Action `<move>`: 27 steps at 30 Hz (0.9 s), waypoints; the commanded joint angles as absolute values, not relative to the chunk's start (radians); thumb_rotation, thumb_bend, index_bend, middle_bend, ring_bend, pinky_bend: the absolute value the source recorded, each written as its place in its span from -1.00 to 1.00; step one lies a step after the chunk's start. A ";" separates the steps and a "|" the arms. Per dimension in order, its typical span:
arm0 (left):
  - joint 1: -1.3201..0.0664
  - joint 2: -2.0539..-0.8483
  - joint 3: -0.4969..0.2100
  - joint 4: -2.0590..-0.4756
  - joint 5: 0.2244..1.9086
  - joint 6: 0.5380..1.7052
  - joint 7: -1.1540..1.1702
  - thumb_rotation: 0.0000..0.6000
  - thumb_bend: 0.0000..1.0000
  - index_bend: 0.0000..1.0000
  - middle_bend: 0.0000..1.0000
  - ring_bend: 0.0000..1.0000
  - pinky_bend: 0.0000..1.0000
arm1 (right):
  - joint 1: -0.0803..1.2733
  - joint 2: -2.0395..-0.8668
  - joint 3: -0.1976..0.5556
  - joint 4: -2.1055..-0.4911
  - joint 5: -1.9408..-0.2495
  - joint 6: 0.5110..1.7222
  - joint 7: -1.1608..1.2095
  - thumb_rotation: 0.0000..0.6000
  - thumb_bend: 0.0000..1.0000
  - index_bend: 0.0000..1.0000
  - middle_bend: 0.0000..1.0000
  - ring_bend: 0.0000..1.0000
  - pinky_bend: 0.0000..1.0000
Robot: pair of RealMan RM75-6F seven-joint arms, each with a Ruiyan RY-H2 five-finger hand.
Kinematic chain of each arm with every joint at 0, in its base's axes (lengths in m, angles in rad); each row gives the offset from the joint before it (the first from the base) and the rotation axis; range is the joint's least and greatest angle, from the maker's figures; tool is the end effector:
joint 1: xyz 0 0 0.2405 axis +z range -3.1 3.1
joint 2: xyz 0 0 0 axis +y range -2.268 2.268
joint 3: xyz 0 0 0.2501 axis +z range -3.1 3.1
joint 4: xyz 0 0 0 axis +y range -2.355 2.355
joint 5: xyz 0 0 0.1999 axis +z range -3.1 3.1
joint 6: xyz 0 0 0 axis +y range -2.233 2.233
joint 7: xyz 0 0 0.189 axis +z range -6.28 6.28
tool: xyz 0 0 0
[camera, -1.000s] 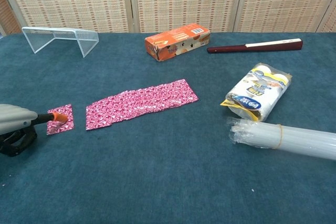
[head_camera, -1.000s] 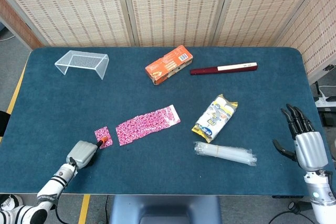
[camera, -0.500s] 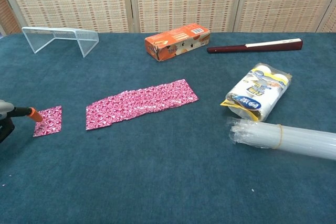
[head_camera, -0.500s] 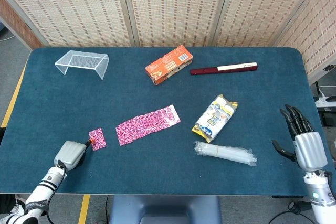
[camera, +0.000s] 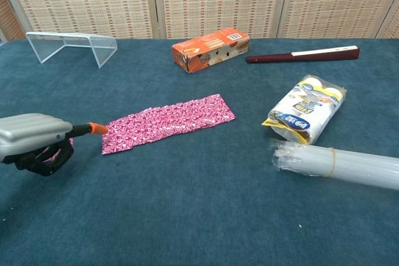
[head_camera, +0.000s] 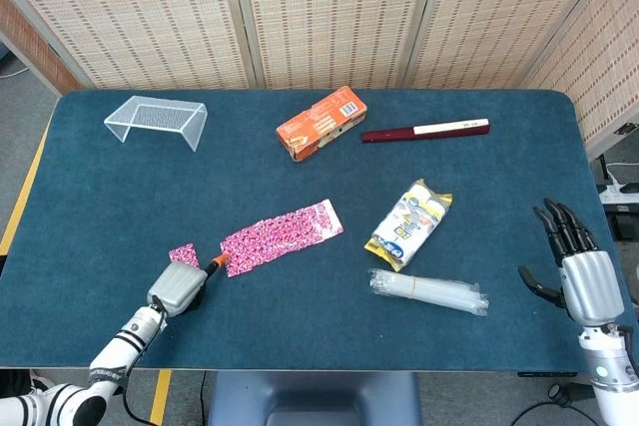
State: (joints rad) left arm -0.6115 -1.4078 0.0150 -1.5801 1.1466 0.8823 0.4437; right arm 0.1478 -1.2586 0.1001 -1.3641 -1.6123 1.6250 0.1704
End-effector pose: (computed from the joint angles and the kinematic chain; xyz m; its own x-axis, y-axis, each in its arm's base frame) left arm -0.2174 0.3090 -0.0279 0.6191 0.4331 0.6550 0.7830 -0.4045 -0.4726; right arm -0.2853 -0.2511 0.1676 0.3109 0.1937 0.9305 -0.9202 -0.1837 0.3457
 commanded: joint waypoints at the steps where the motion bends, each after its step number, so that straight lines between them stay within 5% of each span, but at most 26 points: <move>1: -0.628 -1.427 0.008 -1.571 1.128 0.862 0.450 1.00 0.65 -1.00 0.41 0.50 0.47 | 0.147 -1.258 0.101 -1.364 -1.613 1.627 0.172 1.00 -0.62 -1.00 -1.00 -1.00 -0.63; 13: -0.643 -1.429 0.021 -1.583 1.093 0.853 0.476 1.00 0.65 -0.98 0.41 0.50 0.47 | 0.145 -1.256 0.102 -1.365 -1.615 1.634 0.180 1.00 -0.62 -1.00 -1.00 -1.00 -0.63; 27: -0.644 -1.412 0.038 -1.590 1.061 0.854 0.487 1.00 0.65 -0.69 0.41 0.50 0.48 | 0.145 -1.259 0.100 -1.362 -1.617 1.632 0.174 1.00 -0.62 -1.00 -1.00 -1.00 -0.63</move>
